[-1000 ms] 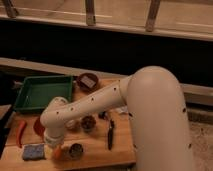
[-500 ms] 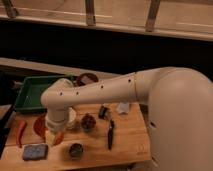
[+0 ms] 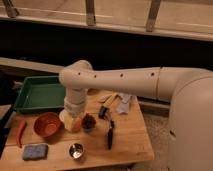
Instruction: Place apple in table surface
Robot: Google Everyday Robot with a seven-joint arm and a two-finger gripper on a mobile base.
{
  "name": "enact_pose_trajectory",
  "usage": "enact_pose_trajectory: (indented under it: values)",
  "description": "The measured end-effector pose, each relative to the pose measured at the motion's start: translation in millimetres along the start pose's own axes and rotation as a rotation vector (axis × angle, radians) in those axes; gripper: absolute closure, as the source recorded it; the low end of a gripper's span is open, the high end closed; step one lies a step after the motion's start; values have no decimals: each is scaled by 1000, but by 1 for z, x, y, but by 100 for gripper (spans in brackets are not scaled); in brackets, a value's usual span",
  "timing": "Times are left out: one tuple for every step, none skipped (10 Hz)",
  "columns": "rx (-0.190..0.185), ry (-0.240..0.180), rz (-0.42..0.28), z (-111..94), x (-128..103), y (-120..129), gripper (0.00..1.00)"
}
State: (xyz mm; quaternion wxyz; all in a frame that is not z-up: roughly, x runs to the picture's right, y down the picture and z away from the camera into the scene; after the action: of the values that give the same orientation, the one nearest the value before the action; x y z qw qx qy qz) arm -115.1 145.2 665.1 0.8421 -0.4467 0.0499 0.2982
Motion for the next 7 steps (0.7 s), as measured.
enact_pose_trajectory:
  values:
    - [-9, 11, 70, -2, 23, -21, 100]
    - [-12, 23, 126, -5, 42, -38, 100]
    - [-10, 37, 177, -8, 58, -56, 100]
    - [-3, 46, 230, -13, 74, -74, 100]
    - [10, 51, 284, -20, 90, -92, 100]
    - [38, 51, 340, -28, 106, -109, 100]
    - [81, 47, 388, -41, 117, -121, 100]
